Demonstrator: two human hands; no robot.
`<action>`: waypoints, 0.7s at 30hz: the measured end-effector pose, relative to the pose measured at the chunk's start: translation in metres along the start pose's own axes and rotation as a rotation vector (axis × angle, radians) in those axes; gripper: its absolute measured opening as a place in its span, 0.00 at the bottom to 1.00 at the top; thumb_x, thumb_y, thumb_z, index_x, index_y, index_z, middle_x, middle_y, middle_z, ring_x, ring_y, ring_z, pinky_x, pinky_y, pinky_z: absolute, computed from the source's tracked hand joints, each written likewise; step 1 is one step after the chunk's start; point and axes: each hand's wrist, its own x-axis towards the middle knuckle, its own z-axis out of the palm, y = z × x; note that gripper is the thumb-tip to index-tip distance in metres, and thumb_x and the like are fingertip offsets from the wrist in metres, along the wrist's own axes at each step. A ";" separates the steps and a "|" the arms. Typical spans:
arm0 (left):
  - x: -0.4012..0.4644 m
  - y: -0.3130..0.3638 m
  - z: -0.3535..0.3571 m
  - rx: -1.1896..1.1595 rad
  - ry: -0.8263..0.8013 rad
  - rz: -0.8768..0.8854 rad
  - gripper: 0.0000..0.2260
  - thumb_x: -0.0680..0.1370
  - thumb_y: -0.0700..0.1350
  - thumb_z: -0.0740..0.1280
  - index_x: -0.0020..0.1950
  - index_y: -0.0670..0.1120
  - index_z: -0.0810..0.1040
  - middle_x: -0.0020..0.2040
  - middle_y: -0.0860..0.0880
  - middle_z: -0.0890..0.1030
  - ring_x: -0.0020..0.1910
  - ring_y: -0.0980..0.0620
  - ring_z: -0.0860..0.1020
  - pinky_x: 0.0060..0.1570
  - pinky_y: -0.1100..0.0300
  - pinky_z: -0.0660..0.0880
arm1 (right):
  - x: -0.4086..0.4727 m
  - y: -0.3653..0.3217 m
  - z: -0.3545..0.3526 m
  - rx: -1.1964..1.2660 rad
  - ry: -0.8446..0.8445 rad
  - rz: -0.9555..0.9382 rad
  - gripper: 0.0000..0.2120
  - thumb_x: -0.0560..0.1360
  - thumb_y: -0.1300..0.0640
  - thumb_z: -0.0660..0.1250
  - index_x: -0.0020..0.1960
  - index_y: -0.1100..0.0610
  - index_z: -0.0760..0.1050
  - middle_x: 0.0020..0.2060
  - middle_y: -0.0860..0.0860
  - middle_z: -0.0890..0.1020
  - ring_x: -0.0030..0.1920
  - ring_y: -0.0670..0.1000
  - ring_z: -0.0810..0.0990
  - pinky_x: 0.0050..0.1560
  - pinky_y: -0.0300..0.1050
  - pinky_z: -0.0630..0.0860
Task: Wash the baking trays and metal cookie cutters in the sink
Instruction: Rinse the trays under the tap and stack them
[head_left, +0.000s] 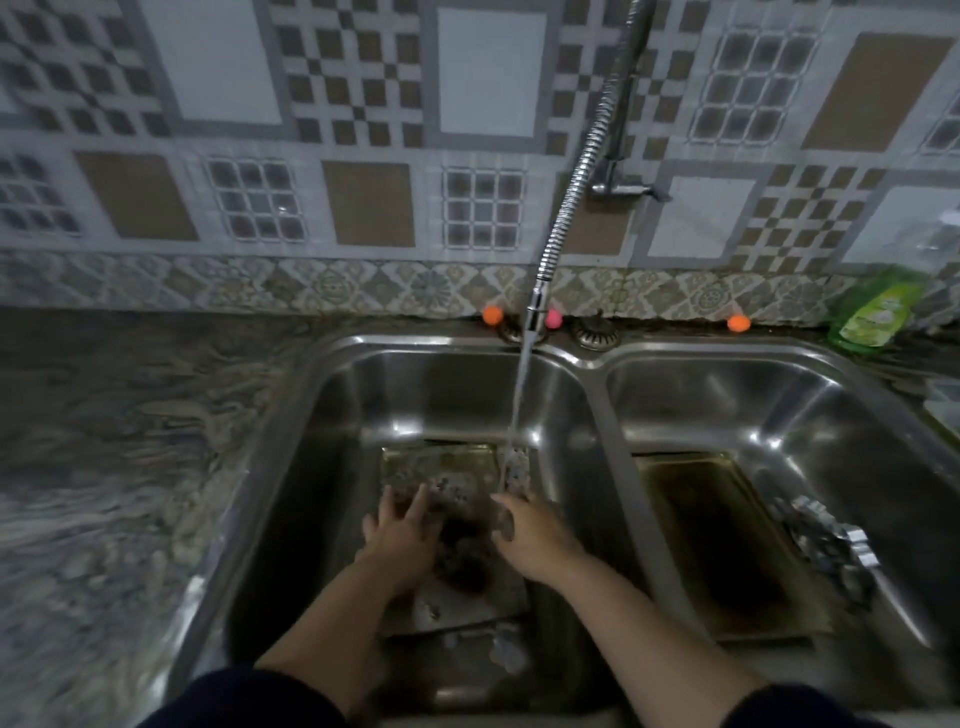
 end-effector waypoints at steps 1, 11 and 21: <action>0.003 -0.007 -0.002 -0.044 -0.007 -0.037 0.26 0.81 0.58 0.52 0.78 0.59 0.46 0.79 0.45 0.42 0.76 0.37 0.48 0.74 0.44 0.53 | 0.009 -0.003 0.009 0.054 -0.014 0.055 0.26 0.78 0.52 0.63 0.75 0.48 0.60 0.73 0.53 0.63 0.73 0.55 0.63 0.70 0.48 0.64; 0.032 -0.036 0.009 -0.191 -0.149 -0.075 0.34 0.82 0.52 0.54 0.77 0.41 0.35 0.75 0.38 0.61 0.75 0.41 0.59 0.72 0.56 0.58 | 0.052 -0.018 0.050 0.192 -0.035 0.280 0.29 0.79 0.52 0.63 0.76 0.46 0.56 0.73 0.56 0.61 0.69 0.55 0.68 0.63 0.44 0.69; 0.021 -0.037 0.009 -0.317 -0.151 -0.074 0.28 0.83 0.54 0.51 0.78 0.43 0.48 0.77 0.41 0.57 0.76 0.42 0.54 0.72 0.55 0.55 | 0.032 -0.043 0.036 0.096 0.182 0.296 0.40 0.75 0.47 0.68 0.78 0.47 0.47 0.74 0.56 0.62 0.71 0.56 0.67 0.66 0.51 0.70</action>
